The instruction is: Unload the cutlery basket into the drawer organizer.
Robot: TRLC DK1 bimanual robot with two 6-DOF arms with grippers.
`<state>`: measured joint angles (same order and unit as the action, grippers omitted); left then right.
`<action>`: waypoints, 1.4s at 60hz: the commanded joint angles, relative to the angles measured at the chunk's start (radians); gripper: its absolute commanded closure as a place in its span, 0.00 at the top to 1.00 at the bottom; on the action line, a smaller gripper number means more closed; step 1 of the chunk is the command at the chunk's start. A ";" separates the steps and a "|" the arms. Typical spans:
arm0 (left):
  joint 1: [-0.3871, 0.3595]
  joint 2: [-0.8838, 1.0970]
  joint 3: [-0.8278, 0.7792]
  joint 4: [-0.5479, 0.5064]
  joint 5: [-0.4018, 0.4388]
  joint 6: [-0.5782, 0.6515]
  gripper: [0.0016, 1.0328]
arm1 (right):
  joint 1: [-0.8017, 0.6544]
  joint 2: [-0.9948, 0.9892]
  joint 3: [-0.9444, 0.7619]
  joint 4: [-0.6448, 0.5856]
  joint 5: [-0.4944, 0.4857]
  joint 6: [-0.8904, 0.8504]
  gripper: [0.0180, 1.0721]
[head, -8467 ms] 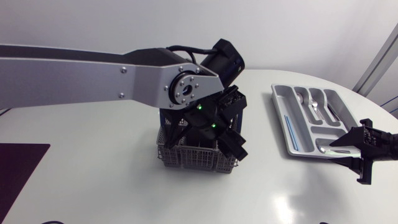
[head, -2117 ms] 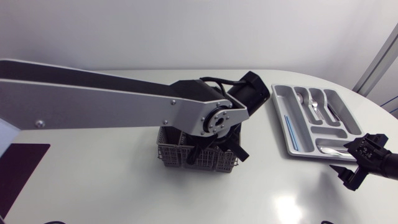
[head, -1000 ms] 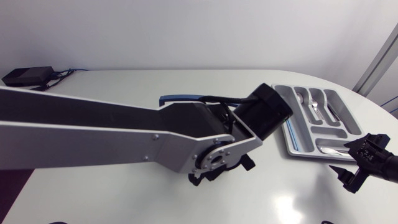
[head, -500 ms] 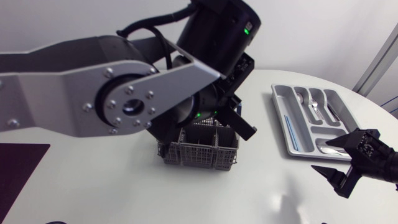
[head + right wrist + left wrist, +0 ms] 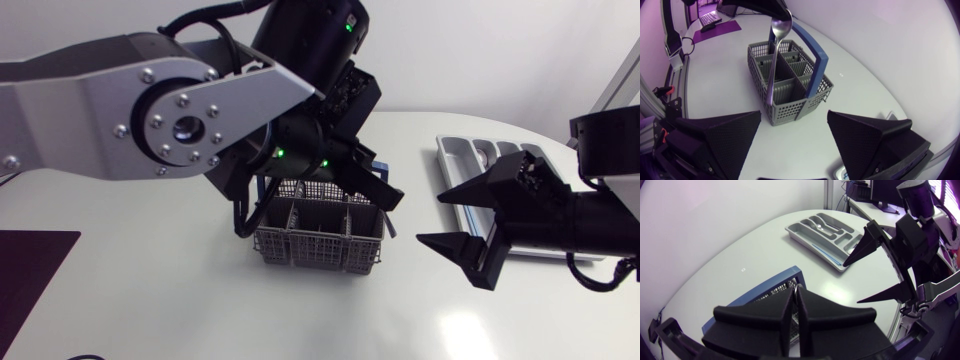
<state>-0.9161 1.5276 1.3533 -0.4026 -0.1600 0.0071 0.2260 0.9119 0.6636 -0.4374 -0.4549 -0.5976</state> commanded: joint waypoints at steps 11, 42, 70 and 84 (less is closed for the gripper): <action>0.016 0.048 0.040 -0.005 0.042 -0.056 0.03 | 0.124 0.097 0.097 0.040 0.036 0.156 0.80; 0.039 0.063 0.055 -0.010 0.073 -0.079 0.03 | 0.257 0.262 0.180 0.120 0.151 0.222 0.12; 0.052 0.060 0.053 -0.010 0.097 -0.084 0.10 | 0.253 0.292 0.180 0.101 0.137 0.205 0.05; 0.099 0.025 0.078 -0.005 0.096 -0.084 0.52 | 0.200 0.266 0.156 0.051 0.081 0.147 0.05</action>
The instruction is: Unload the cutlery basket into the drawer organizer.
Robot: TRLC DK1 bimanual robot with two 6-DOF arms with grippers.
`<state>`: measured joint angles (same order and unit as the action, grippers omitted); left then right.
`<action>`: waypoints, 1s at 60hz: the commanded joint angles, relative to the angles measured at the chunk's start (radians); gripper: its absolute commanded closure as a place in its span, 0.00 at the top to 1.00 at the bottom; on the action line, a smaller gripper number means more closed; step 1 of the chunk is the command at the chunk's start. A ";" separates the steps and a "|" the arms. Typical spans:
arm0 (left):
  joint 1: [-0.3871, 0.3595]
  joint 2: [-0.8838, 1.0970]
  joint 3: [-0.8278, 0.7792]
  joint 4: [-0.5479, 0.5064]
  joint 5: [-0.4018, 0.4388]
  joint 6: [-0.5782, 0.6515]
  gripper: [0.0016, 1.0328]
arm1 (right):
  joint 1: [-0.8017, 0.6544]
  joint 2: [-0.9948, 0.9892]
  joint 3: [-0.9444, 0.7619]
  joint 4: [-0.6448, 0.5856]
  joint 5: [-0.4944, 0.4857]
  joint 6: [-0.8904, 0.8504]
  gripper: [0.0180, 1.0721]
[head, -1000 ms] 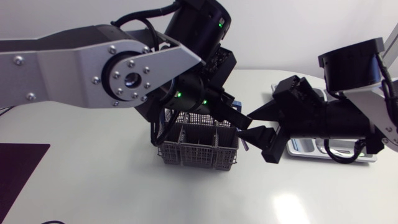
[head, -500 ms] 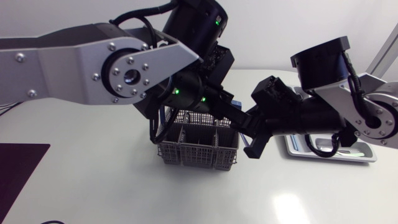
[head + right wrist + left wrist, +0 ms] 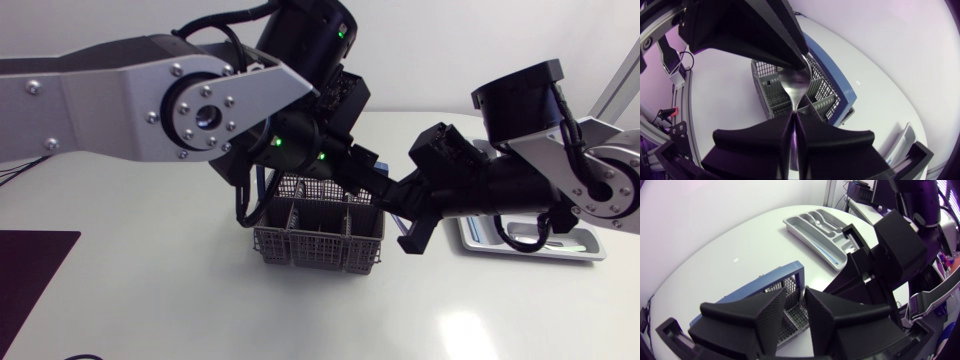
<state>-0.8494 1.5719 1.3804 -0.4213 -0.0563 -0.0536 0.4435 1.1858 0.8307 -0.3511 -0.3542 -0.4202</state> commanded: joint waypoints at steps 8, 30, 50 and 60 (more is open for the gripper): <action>0.078 -0.058 0.063 0.016 -0.008 -0.018 0.58 | -0.085 -0.034 -0.044 -0.080 -0.063 -0.112 0.05; 0.263 -0.154 0.011 0.009 -0.008 0.005 0.58 | -0.509 0.009 -0.054 -0.289 -0.262 -0.546 0.06; 0.403 -0.197 -0.032 0.003 -0.008 0.021 0.58 | -0.936 0.298 0.128 -0.489 -0.321 -1.072 0.06; 0.441 -0.204 -0.080 0.003 -0.007 0.040 0.58 | -1.071 0.488 0.285 -0.546 -0.284 -1.278 0.06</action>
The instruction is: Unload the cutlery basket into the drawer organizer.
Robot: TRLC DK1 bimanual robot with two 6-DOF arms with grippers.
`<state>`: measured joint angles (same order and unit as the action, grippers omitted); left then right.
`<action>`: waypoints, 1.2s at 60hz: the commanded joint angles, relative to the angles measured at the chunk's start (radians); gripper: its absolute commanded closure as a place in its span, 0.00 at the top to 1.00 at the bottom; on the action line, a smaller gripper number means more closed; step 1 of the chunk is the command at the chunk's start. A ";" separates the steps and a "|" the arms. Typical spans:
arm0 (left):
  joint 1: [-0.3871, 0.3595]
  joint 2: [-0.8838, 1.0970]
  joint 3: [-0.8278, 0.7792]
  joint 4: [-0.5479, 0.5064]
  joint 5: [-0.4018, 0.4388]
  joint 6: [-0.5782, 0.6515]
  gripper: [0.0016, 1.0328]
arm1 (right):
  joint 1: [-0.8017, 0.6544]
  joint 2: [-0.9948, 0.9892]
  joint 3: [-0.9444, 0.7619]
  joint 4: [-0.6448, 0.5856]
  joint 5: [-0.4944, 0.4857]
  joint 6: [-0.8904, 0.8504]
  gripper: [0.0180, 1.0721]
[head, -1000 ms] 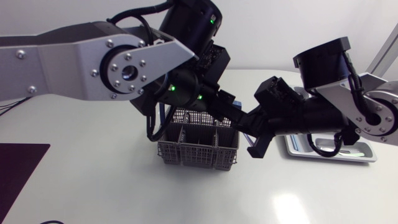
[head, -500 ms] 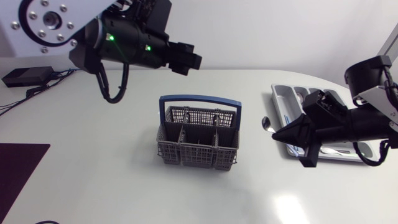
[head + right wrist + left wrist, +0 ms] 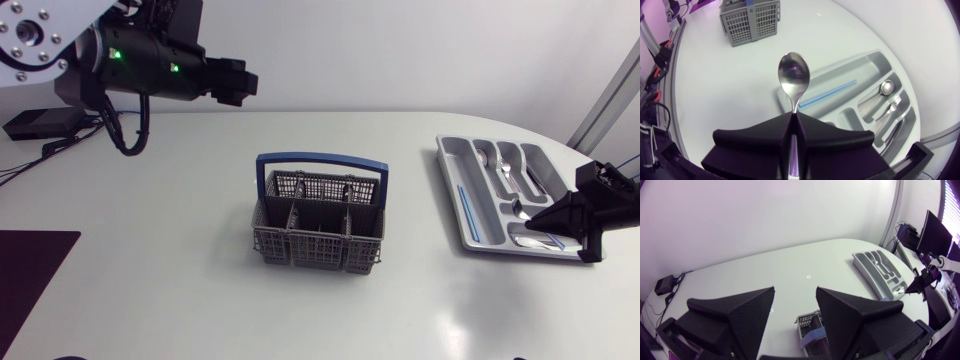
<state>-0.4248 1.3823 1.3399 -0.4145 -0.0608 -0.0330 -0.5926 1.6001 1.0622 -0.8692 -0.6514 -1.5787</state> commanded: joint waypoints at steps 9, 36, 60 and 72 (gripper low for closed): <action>0.049 -0.014 -0.090 -0.003 -0.002 0.033 0.58 | -0.081 0.189 0.139 -0.014 0.075 -0.191 0.06; 0.161 -0.045 -0.191 -0.001 0.064 0.065 0.58 | -0.096 0.317 0.159 0.193 0.246 -0.253 0.06; 0.184 -0.045 -0.257 0.006 0.107 0.100 0.58 | -0.073 0.207 0.076 0.280 0.256 -0.170 0.66; 0.175 -0.012 -0.283 0.006 0.136 0.130 0.58 | 0.039 -0.098 -0.110 0.234 0.156 -0.041 0.68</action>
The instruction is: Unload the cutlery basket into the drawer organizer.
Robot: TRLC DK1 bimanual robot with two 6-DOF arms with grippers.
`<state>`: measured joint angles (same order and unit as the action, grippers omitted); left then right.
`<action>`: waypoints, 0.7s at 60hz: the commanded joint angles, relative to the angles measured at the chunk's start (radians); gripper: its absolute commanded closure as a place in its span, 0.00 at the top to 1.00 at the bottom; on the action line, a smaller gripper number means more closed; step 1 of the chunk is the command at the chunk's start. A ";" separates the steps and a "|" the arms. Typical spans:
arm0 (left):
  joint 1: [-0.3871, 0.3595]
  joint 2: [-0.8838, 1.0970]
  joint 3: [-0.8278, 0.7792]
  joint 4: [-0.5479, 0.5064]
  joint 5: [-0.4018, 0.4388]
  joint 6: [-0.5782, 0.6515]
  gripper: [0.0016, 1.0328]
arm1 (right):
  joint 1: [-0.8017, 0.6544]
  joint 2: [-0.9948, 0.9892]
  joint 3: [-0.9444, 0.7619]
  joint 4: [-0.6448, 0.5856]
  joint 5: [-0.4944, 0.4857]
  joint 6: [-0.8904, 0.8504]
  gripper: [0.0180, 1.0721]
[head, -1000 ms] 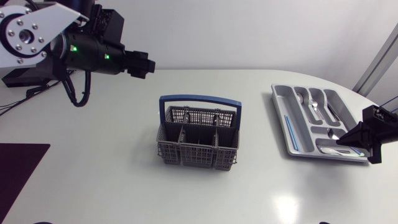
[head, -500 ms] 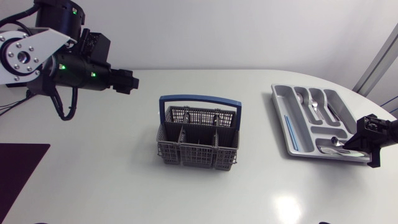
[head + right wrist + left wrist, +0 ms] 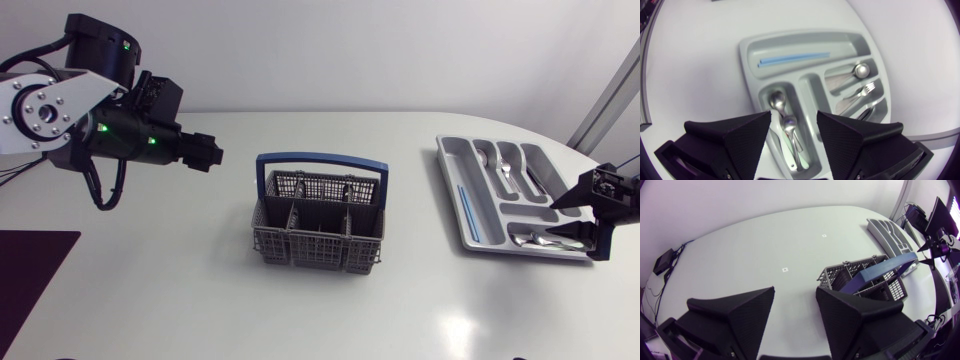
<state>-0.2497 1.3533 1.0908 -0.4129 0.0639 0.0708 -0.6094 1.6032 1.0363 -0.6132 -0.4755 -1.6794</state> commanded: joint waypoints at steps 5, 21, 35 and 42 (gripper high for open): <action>-0.002 0.029 -0.046 0.005 0.024 0.034 0.58 | 0.145 -0.204 -0.162 -0.016 -0.029 0.145 0.68; -0.005 0.081 -0.098 0.005 0.070 0.116 0.57 | 0.485 -0.333 -0.283 0.075 -0.020 0.504 0.69; -0.059 0.090 -0.161 0.017 0.134 0.170 0.57 | 0.751 -0.282 -0.263 0.202 0.063 0.782 0.69; -0.080 0.099 -0.175 0.022 0.136 0.198 0.57 | 0.852 -0.221 -0.225 0.236 0.106 0.874 0.69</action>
<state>-0.3214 1.4323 0.9413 -0.3988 0.1871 0.2352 0.2062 1.3415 0.7853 -0.3923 -0.3866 -0.8845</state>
